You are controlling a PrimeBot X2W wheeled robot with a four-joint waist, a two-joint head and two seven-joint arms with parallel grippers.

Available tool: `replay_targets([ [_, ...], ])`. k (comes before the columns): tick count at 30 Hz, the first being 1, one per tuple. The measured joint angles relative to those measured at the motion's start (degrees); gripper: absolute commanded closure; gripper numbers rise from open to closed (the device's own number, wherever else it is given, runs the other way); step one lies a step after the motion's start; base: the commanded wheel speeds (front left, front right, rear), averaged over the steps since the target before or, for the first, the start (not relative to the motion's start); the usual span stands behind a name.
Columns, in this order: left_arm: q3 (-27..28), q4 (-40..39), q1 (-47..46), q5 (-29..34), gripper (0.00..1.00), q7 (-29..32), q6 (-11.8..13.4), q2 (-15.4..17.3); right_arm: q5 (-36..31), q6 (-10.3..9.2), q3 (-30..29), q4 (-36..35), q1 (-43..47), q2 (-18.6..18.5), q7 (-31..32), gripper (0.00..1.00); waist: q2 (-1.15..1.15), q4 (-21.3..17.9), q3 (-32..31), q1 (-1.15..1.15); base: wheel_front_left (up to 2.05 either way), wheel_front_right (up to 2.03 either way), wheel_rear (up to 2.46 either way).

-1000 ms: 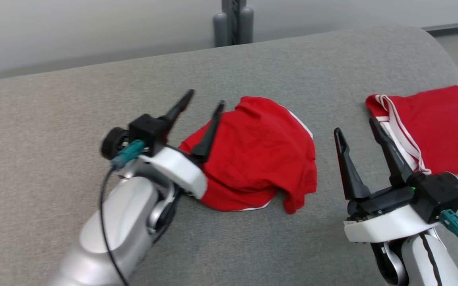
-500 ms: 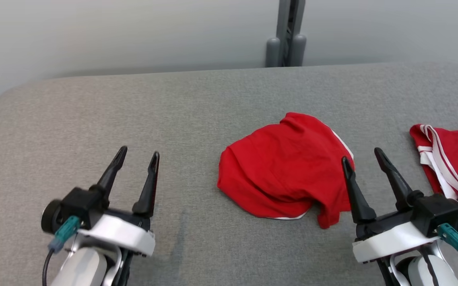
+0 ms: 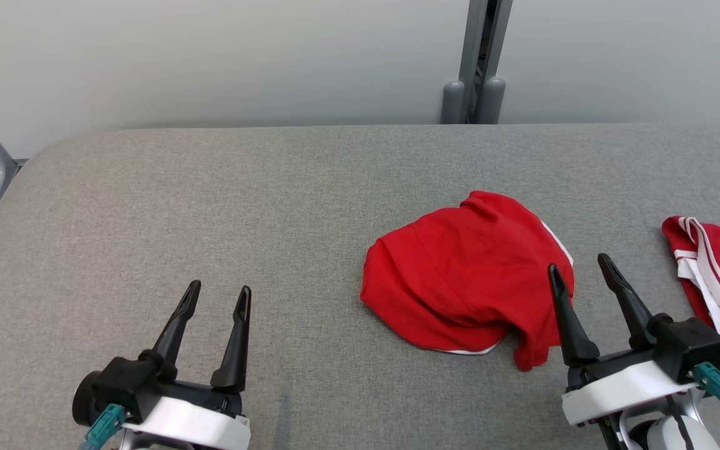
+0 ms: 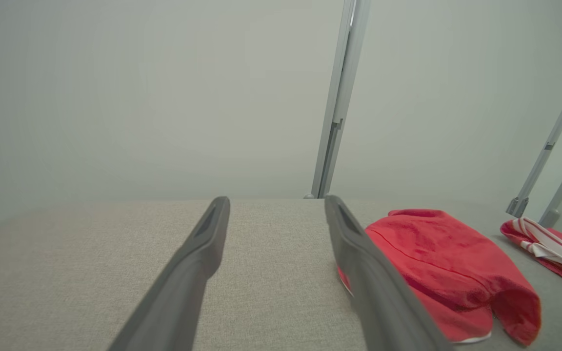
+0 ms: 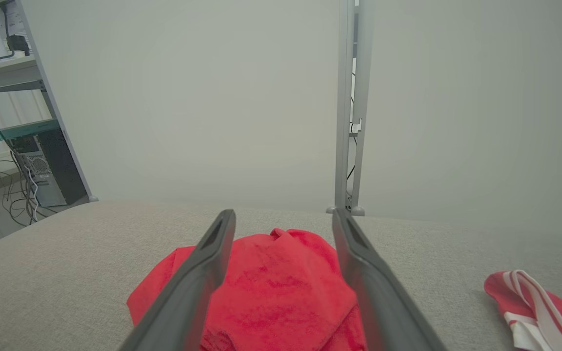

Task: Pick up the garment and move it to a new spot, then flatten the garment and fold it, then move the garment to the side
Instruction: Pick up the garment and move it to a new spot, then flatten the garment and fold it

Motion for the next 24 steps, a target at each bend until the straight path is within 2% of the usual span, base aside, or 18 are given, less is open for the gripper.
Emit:
replay_targets([
  [9, 3.34, 0.74, 0.36, 2.79, 0.0, -0.05, -2.68, -2.63, 0.16, 0.0, -0.1, 1.1, 0.03, 0.33, -0.43, 0.0, 0.0, 0.1, 0.05, 0.0, 0.0, 0.0, 0.0],
  [24, 4.39, 1.21, 0.4, 3.58, 0.0, -0.05, -3.82, -3.45, 0.08, 0.0, -0.41, 1.4, -0.24, 0.52, -0.6, 0.0, 0.0, -0.44, 0.22, 0.0, 0.0, 0.0, 0.0],
])
